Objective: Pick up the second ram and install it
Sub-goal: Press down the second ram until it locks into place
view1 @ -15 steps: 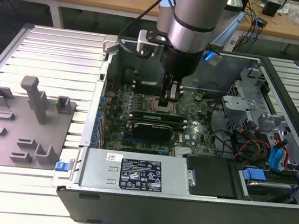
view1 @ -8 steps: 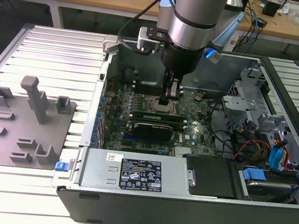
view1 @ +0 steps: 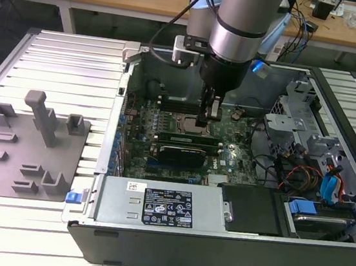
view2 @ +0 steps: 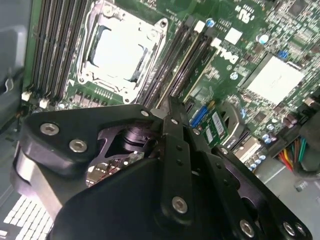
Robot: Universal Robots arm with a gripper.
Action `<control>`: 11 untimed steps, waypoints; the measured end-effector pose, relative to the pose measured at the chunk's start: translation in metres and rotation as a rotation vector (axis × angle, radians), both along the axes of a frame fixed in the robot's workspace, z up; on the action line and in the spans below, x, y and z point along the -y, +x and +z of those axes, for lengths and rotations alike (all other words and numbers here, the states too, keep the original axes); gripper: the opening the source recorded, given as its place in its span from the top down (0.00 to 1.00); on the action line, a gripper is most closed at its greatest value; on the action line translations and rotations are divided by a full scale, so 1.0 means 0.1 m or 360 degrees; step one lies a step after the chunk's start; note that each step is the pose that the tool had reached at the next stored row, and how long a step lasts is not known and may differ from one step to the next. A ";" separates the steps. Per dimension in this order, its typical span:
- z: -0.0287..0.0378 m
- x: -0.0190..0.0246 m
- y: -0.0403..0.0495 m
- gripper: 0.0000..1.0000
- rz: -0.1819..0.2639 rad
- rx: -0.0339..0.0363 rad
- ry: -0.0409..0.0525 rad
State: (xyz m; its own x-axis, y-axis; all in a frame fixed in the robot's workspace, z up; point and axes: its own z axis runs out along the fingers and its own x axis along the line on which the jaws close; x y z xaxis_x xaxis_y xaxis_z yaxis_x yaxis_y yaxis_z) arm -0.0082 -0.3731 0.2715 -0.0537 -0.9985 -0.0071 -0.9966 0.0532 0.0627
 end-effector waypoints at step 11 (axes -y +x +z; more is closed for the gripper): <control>-0.150 -0.004 0.393 0.89 0.0000 -0.0001 -0.0009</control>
State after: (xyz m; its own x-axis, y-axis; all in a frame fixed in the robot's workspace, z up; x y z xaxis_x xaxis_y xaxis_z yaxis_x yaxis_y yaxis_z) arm 0.0311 -0.3728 0.2565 -0.0535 -0.9986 -0.0016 -0.9966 0.0533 0.0630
